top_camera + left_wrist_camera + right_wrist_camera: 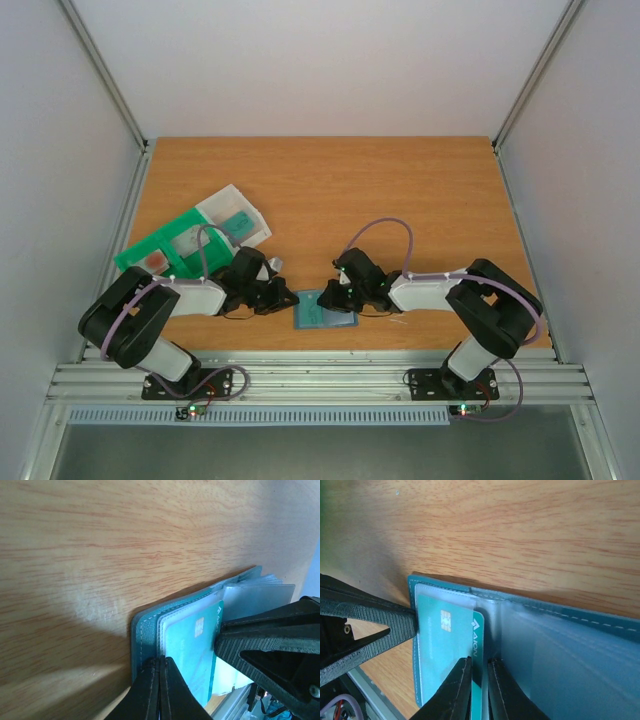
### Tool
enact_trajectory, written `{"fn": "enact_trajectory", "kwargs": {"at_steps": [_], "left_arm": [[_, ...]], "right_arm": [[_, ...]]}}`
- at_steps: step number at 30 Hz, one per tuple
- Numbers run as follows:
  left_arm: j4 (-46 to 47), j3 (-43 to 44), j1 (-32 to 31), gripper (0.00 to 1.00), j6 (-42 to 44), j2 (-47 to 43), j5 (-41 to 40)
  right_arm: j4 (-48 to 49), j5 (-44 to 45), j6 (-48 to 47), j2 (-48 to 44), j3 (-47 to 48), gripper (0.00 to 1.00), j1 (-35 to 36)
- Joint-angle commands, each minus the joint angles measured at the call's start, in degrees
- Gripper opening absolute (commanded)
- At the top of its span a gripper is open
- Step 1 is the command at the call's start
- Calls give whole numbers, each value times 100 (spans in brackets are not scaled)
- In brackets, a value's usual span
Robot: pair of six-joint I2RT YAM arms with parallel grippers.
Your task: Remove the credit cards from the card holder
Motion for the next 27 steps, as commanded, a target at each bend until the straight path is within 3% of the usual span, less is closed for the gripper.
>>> {"fn": "enact_trajectory", "kwargs": {"at_steps": [1, 8, 27], "left_arm": [[-82, -202, -35, 0, 71, 67, -528], [-125, -226, -36, 0, 14, 124, -585], [-24, -279, -35, 0, 1, 415, -629]], "right_arm": [[402, -193, 132, 196, -172, 11, -118], [929, -423, 313, 326, -366, 1, -247], [993, -388, 507, -38, -723, 1, -475]]}}
